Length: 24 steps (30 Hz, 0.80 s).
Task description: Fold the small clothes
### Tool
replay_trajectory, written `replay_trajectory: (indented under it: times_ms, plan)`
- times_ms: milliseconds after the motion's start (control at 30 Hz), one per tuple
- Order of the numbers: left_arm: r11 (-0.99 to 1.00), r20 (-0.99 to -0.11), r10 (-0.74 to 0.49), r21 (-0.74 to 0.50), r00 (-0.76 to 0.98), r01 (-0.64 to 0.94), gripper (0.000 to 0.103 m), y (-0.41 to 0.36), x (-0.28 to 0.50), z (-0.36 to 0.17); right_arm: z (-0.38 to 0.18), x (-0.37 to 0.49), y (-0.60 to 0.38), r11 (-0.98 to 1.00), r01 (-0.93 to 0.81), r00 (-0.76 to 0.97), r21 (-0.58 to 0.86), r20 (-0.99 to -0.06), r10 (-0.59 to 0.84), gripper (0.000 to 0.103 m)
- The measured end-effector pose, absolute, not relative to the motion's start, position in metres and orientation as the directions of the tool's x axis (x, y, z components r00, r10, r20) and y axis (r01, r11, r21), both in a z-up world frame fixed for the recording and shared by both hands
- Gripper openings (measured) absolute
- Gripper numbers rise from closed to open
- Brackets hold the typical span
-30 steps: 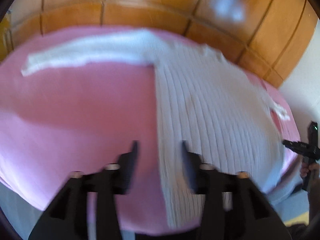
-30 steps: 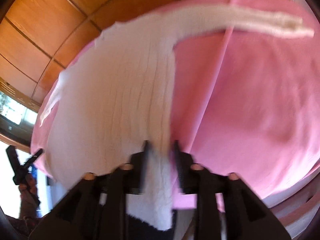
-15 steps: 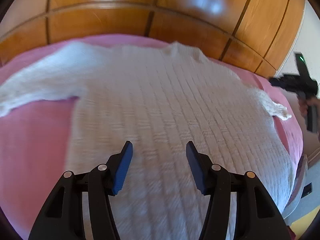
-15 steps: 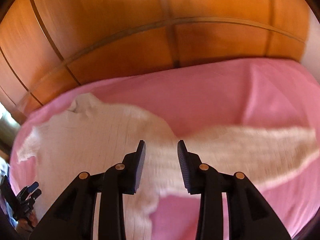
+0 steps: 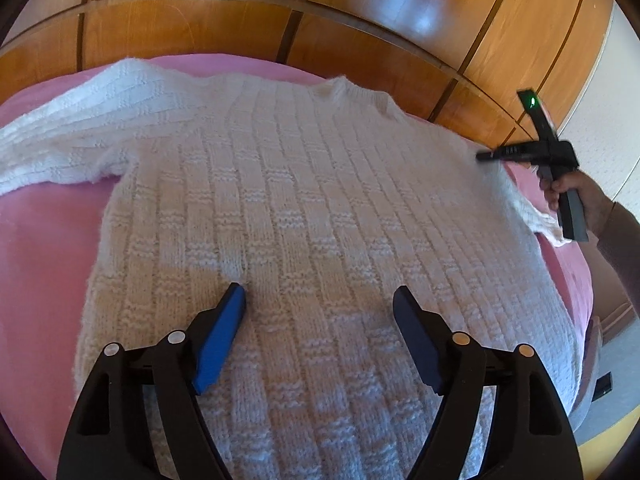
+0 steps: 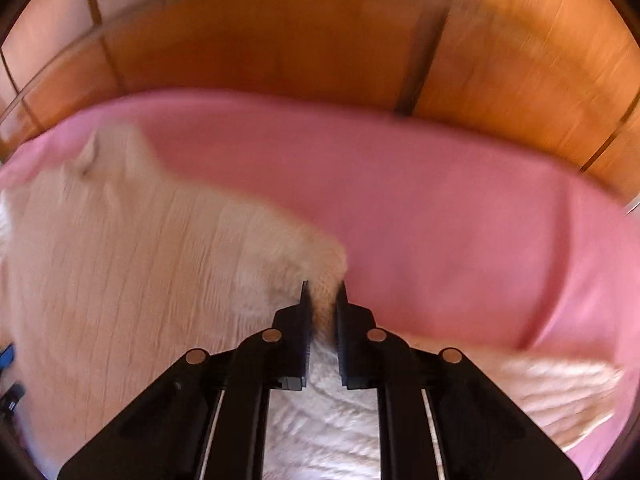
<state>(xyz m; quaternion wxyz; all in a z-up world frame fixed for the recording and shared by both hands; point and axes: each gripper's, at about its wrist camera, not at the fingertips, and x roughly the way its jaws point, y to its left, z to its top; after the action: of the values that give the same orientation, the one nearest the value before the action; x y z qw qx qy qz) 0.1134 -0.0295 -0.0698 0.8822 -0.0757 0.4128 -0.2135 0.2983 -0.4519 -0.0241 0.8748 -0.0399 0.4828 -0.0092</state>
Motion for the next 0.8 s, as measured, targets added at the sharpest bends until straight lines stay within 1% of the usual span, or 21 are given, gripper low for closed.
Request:
replay_trajectory:
  times_ms: [67, 100, 133, 167, 200, 233, 267, 333, 433, 533, 667, 700, 733, 800]
  plan:
    - [0.900, -0.698, -0.434, -0.304, 0.569, 0.314, 0.075, -0.031, 0.114, -0.070, -0.042, 0.306, -0.449, 0.994, -0.010, 0.499, -0.113, -0.861, -0.093, 0.011]
    - [0.900, -0.698, -0.434, -0.304, 0.570, 0.312, 0.075, -0.031, 0.114, -0.070, -0.057, 0.309, -0.447, 0.990, -0.002, 0.479, -0.144, -0.869, -0.125, 0.013]
    - [0.900, -0.698, -0.434, -0.305, 0.570, 0.312, 0.075, -0.031, 0.114, -0.069, -0.063, 0.307, -0.447, 0.990, 0.008, 0.491, -0.143, -0.862, -0.128, 0.017]
    - [0.900, -0.697, -0.435, -0.306, 0.570, 0.311, 0.075, -0.031, 0.114, -0.069, -0.062, 0.303, -0.449, 0.991, 0.034, 0.517, -0.127, -0.846, -0.127, 0.024]
    - [0.899, -0.697, -0.435, -0.308, 0.570, 0.311, 0.075, -0.031, 0.114, -0.069, -0.059, 0.298, -0.458, 0.995, 0.075, 0.533, -0.069, -0.840, -0.099, 0.034]
    - [0.900, -0.696, -0.435, -0.308, 0.572, 0.309, 0.075, -0.032, 0.114, -0.069, -0.056, 0.293, -0.465, 0.994, 0.109, 0.545, -0.016, -0.835, -0.073, 0.057]
    - [0.900, -0.695, -0.435, -0.309, 0.572, 0.308, 0.075, -0.033, 0.114, -0.069, -0.053, 0.284, -0.476, 0.989, 0.146, 0.561, 0.029, -0.826, -0.059, 0.063]
    - [0.899, -0.694, -0.436, -0.311, 0.573, 0.308, 0.075, -0.032, 0.114, -0.069, -0.045, 0.260, -0.501, 0.974, 0.207, 0.586, 0.092, -0.809, -0.049, 0.063]
    - [0.898, -0.692, -0.439, -0.315, 0.573, 0.308, 0.075, -0.031, 0.114, -0.069, -0.034, 0.210, -0.554, 0.915, 0.328, 0.646, 0.235, -0.762, -0.036, 0.063]
    - [0.898, -0.692, -0.438, -0.313, 0.573, 0.308, 0.075, -0.032, 0.113, -0.070, -0.033, 0.151, -0.618, 0.795, 0.490, 0.678, 0.357, -0.730, -0.090, 0.062]
    - [0.903, -0.699, -0.427, -0.295, 0.574, 0.313, 0.078, -0.035, 0.113, -0.070, -0.059, 0.083, -0.695, 0.568, 0.678, 0.649, 0.466, -0.743, -0.166, 0.055]
    - [0.905, -0.702, -0.422, -0.286, 0.574, 0.315, 0.079, -0.037, 0.113, -0.071, -0.068, 0.072, -0.711, 0.512, 0.700, 0.649, 0.498, -0.743, -0.165, 0.054]
    - [0.906, -0.705, -0.418, -0.280, 0.573, 0.318, 0.080, -0.038, 0.113, -0.071, -0.074, 0.065, -0.723, 0.467, 0.713, 0.650, 0.523, -0.742, -0.162, 0.050]
    - [0.909, -0.711, -0.409, -0.263, 0.572, 0.323, 0.083, -0.042, 0.114, -0.071, -0.087, 0.062, -0.747, 0.418, 0.729, 0.648, 0.543, -0.743, -0.166, 0.048]
